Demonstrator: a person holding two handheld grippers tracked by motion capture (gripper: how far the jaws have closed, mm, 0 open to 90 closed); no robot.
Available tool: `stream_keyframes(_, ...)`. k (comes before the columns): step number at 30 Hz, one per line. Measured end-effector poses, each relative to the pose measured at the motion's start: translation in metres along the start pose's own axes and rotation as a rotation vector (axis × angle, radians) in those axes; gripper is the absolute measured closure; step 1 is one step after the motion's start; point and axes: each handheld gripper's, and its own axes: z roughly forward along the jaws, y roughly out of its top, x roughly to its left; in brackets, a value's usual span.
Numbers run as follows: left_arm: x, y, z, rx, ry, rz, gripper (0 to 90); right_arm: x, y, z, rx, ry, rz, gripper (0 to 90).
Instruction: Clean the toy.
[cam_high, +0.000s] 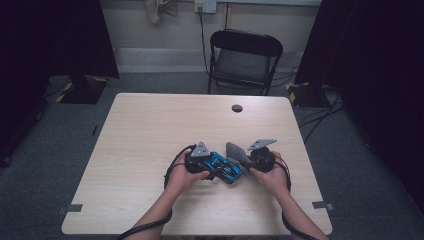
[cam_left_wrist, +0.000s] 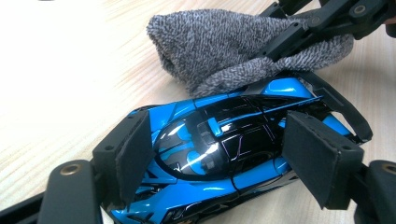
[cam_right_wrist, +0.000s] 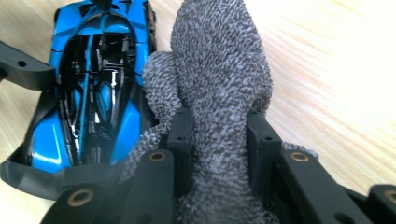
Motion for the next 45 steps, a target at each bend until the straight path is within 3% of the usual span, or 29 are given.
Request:
stream_keyframes(4,0.000,0.000,0.000,0.000,0.001,0.003,24.3,-0.003,0.001,-0.003,-0.013,-0.022,0.000,68.4)
stream_keyframes(10,0.000,0.000,0.000,0.000,0.001,0.005,24.4,-0.013,0.020,0.002,-0.041,-0.043,0.048,68.4)
stream_keyframes(22,0.000,-0.001,0.000,-0.005,-0.001,0.004,24.6,0.007,0.050,0.044,-0.028,-0.043,0.038,67.9)
stream_keyframes(27,0.000,-0.001,0.000,-0.005,-0.001,0.003,24.5,0.011,0.048,0.049,-0.019,-0.024,0.028,67.7)
stream_keyframes(45,0.000,0.000,0.000,0.000,0.001,0.003,24.5,0.008,0.026,0.025,-0.003,-0.009,0.000,67.2)
